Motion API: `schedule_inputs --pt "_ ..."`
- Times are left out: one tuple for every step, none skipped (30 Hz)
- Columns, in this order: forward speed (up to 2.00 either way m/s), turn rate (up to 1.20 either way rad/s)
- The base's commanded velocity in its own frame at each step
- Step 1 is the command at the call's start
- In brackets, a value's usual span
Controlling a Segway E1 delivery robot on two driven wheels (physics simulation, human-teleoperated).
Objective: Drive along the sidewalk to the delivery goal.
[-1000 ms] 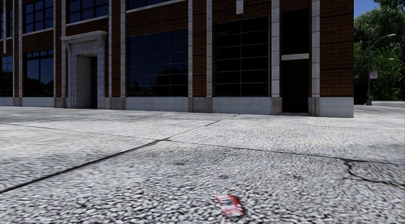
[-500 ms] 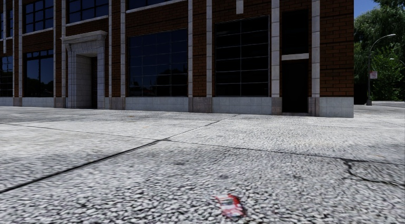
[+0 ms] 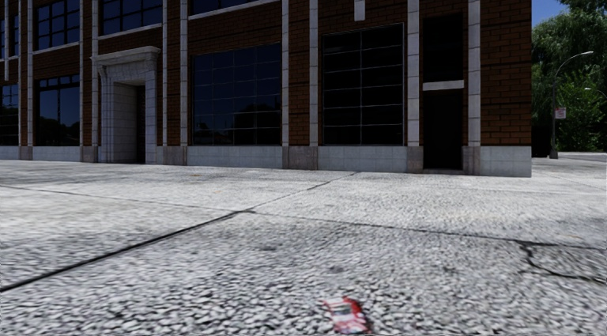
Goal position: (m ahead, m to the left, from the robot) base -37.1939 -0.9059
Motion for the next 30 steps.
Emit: schedule_inputs --pt "1.21 0.0" --pt "1.4 0.0" --pt "1.48 0.0" --pt "1.64 0.0" --pt "1.82 0.0" --pt "1.82 0.0" --pt "1.91 0.0" --pt "1.97 0.0" --pt "1.98 0.0" --pt "1.98 0.0" --pt "1.98 0.0" --pt "1.99 0.0" --pt "1.99 0.03" --pt "1.99 0.03" --pt "1.99 0.14" --pt "1.99 0.2" --pt "1.99 0.2" --pt "1.99 0.2" --pt "1.99 0.2" --pt "1.99 0.2" --pt "1.99 0.2" --pt "1.99 0.2" --pt "1.99 0.2" --pt "1.99 0.2" --pt "1.99 0.2" --pt "1.99 0.2" --pt "1.99 0.2" --pt "1.99 0.2" --pt "1.99 0.2" --pt "1.99 0.2"
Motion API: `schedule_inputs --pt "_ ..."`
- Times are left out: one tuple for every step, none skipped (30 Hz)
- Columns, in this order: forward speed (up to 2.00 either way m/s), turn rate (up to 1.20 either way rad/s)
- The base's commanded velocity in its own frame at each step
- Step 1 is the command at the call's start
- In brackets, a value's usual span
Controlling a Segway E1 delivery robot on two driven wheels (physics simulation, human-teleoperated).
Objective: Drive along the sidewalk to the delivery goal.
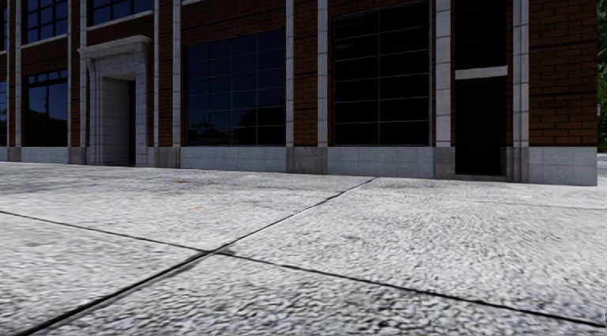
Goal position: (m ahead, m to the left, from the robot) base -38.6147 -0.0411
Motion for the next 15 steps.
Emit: schedule_inputs --pt "1.99 0.2" --pt "1.99 0.2" --pt "1.99 0.2" --pt "1.99 0.2" --pt "1.99 0.2" --pt "1.99 0.2" --pt "1.99 0.2" --pt "1.99 0.2" --pt "1.99 0.2" --pt "1.99 0.2" --pt "1.99 0.2" --pt "1.99 0.2" --pt "1.99 0.2" --pt "1.99 0.2" --pt "1.99 0.2"
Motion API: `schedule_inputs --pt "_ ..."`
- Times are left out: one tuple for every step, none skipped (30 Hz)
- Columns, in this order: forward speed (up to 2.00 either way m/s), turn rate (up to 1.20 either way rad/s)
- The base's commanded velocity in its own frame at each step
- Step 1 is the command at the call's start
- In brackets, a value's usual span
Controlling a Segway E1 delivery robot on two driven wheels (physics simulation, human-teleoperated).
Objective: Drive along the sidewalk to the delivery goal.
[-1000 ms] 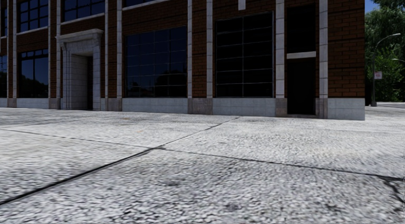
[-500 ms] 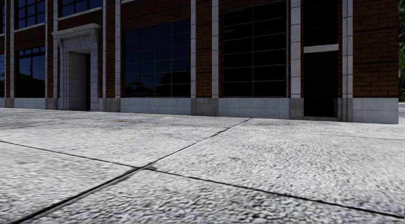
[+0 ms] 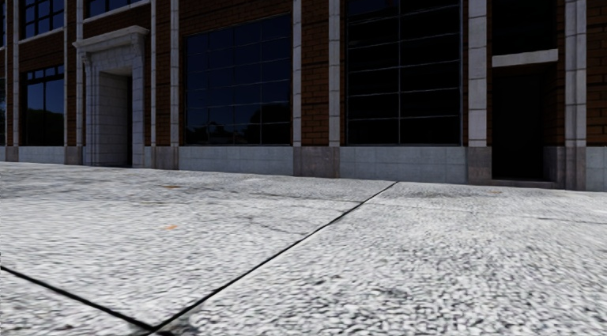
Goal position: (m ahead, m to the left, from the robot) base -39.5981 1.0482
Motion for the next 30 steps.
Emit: schedule_inputs --pt "1.99 0.2" --pt "1.99 0.2" --pt "1.99 0.2" --pt "1.99 0.2" --pt "1.99 0.2" --pt "2.0 0.2" --pt "2.0 0.2" --pt "2.0 0.2" --pt "2.0 0.2" --pt "2.0 0.2" --pt "2.0 0.2" --pt "2.0 0.2" --pt "2.0 0.21" --pt "2.0 0.21" --pt "2.0 0.21" --pt "2.0 0.21" --pt "2.0 0.21" --pt "2.0 0.25" --pt "2.0 0.25" --pt "2.0 0.31" --pt "2.0 0.35" --pt "2.0 0.37" --pt "2.0 0.37" --pt "2.0 0.37" --pt "2.0 0.37" --pt "2.0 0.37" --pt "2.0 0.37" --pt "2.0 0.37" --pt "2.0 0.37" --pt "2.0 0.37"
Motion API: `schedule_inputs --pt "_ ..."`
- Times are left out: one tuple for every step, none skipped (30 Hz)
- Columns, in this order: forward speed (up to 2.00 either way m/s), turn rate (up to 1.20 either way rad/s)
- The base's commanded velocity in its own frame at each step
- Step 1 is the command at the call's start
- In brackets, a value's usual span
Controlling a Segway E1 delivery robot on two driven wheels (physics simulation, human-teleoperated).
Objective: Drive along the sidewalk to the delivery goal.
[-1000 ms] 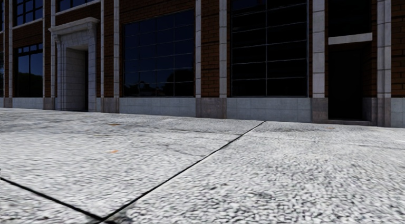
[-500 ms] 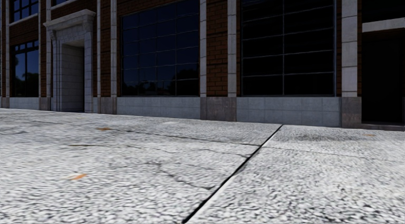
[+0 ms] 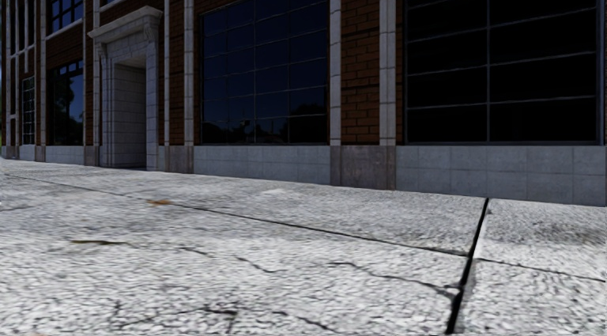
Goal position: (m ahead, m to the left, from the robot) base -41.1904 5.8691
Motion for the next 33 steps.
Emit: schedule_inputs --pt "2.0 0.37" --pt "2.0 0.37" --pt "2.0 0.37" --pt "2.0 0.37" --pt "2.0 0.37" --pt "2.0 0.37" --pt "2.0 0.37" --pt "2.0 0.37" --pt "2.0 0.37" --pt "2.0 0.37" --pt "2.0 0.37" --pt "2.0 0.38" --pt "2.0 0.39" --pt "2.0 0.39" --pt "2.0 0.4" --pt "2.0 0.4" --pt "2.0 0.41" --pt "2.0 0.41" --pt "2.0 0.45" --pt "2.0 0.47" --pt "2.0 0.47" --pt "2.0 0.47" --pt "2.0 0.48" --pt "2.0 0.48" --pt "2.0 0.48" --pt "2.0 0.48" --pt "2.0 0.48" --pt "2.0 0.48" --pt "2.0 0.48" --pt "2.0 0.48" --pt "2.0 0.48" --pt "2.0 0.48" --pt "2.0 0.48"
